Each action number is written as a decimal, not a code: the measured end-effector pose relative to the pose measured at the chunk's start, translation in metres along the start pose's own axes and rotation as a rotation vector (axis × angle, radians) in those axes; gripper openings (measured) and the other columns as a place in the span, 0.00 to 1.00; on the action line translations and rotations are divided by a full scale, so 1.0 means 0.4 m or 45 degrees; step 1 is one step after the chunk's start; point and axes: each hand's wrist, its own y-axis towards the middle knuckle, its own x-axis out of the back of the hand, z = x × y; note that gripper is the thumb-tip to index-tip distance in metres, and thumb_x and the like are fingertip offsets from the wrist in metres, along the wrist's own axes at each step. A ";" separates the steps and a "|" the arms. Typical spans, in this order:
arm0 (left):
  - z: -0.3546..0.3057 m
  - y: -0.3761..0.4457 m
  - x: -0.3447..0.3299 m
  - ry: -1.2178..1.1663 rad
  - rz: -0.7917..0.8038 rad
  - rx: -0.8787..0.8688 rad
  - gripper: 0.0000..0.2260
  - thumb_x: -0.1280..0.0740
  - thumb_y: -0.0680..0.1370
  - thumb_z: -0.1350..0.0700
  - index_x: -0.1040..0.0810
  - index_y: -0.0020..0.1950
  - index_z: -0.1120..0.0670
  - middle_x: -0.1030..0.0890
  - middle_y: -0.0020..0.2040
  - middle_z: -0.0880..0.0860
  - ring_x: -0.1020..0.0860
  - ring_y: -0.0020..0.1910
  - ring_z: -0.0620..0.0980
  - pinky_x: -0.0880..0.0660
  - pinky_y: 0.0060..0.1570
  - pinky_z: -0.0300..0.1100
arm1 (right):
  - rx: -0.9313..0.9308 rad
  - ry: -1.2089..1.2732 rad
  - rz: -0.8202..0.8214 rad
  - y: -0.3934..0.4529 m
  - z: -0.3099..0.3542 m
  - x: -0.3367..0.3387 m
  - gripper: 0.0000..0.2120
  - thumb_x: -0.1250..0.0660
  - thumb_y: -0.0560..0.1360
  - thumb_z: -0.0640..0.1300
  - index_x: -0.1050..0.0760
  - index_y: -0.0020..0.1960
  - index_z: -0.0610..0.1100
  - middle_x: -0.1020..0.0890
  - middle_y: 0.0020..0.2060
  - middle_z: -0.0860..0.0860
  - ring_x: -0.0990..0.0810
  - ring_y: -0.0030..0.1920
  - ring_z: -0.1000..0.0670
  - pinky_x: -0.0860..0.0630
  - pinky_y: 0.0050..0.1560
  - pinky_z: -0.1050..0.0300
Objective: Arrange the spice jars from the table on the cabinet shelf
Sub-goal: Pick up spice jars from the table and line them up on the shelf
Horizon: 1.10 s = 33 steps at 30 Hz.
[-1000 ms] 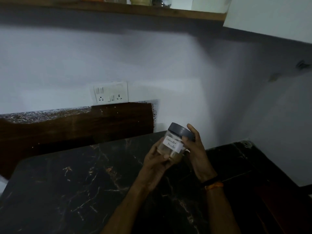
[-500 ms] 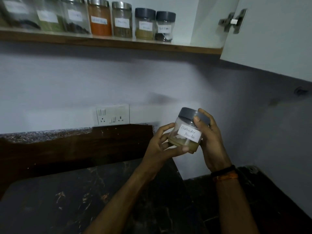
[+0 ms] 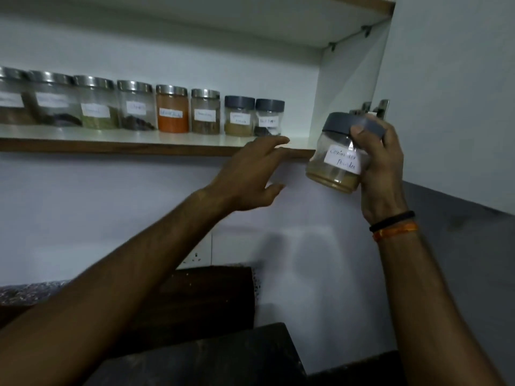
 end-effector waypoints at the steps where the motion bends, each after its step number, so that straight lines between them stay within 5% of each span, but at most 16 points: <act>1: 0.019 0.027 -0.001 0.081 0.041 0.005 0.30 0.30 0.77 0.48 0.32 0.75 0.59 0.34 0.77 0.58 0.36 0.76 0.57 0.36 0.73 0.50 | 0.022 -0.007 0.005 0.031 0.005 -0.010 0.28 0.24 0.70 0.49 0.27 0.67 0.42 0.19 0.55 0.48 0.15 0.49 0.51 0.19 0.45 0.57; 7: 0.096 0.143 -0.025 0.209 0.328 0.011 0.23 0.37 0.80 0.43 0.30 0.73 0.49 0.23 0.67 0.51 0.25 0.65 0.53 0.24 0.59 0.51 | 0.073 -0.176 0.062 0.186 -0.014 -0.070 0.20 0.26 0.70 0.49 0.25 0.58 0.44 0.20 0.52 0.50 0.17 0.48 0.54 0.18 0.48 0.52; 14: 0.168 0.200 -0.079 0.174 0.264 0.017 0.21 0.43 0.82 0.40 0.25 0.71 0.47 0.17 0.60 0.51 0.20 0.57 0.52 0.22 0.54 0.50 | 0.025 -0.434 0.220 0.367 -0.121 -0.080 0.18 0.25 0.71 0.49 0.27 0.55 0.44 0.19 0.53 0.47 0.15 0.46 0.52 0.18 0.43 0.56; 19: 0.167 0.202 -0.119 0.318 0.173 0.007 0.25 0.52 0.81 0.36 0.23 0.64 0.47 0.16 0.53 0.50 0.19 0.51 0.51 0.23 0.49 0.47 | -0.089 -0.543 0.277 0.449 -0.200 -0.080 0.21 0.26 0.72 0.51 0.27 0.59 0.42 0.19 0.57 0.45 0.17 0.54 0.44 0.19 0.56 0.42; 33: 0.164 0.207 -0.130 0.357 0.201 0.037 0.26 0.55 0.82 0.36 0.28 0.69 0.47 0.17 0.58 0.48 0.19 0.54 0.51 0.26 0.51 0.50 | -0.214 -0.623 0.265 0.586 -0.284 -0.104 0.09 0.28 0.75 0.41 0.24 0.54 0.44 0.19 0.56 0.47 0.21 0.58 0.47 0.25 0.59 0.49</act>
